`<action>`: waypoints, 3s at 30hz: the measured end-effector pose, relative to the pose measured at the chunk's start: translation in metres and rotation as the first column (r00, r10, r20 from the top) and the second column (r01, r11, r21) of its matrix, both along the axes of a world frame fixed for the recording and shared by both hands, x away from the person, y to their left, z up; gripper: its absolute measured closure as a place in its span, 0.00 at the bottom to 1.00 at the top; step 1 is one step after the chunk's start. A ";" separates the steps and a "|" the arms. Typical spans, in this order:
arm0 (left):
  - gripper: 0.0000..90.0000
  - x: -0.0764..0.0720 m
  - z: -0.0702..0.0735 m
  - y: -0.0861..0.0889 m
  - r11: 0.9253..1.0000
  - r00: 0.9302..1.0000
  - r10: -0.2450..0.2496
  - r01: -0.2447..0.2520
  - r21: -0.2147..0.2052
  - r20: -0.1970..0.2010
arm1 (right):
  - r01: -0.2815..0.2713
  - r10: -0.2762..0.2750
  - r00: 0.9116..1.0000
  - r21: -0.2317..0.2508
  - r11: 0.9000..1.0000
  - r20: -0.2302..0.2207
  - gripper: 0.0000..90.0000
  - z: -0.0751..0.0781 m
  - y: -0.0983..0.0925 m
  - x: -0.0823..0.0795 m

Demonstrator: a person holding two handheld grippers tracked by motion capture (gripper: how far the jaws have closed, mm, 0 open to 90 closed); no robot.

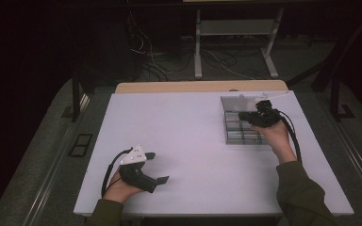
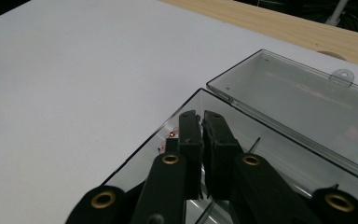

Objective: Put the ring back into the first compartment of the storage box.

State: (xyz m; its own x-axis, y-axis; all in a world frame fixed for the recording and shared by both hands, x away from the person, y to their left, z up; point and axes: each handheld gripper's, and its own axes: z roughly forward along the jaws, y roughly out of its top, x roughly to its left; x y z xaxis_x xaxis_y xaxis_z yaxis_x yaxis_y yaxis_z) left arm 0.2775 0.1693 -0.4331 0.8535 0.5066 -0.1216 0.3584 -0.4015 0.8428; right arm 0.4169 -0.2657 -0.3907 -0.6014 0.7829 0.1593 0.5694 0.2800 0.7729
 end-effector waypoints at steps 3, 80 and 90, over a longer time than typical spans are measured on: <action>0.00 0.000 0.000 0.000 1.000 1.000 0.001 -0.001 -0.003 0.002 | 0.001 -0.001 1.000 -0.005 1.000 0.001 0.95 0.000 0.002 0.004; 0.00 0.002 -0.001 -0.001 1.000 1.000 0.005 -0.005 -0.002 -0.008 | -0.003 0.004 1.000 0.036 0.999 -0.021 0.50 -0.010 -0.003 0.008; 0.00 0.002 -0.001 -0.002 1.000 1.000 0.001 -0.001 -0.003 -0.004 | -0.044 0.044 0.999 0.032 0.998 0.029 0.45 -0.003 -0.002 -0.011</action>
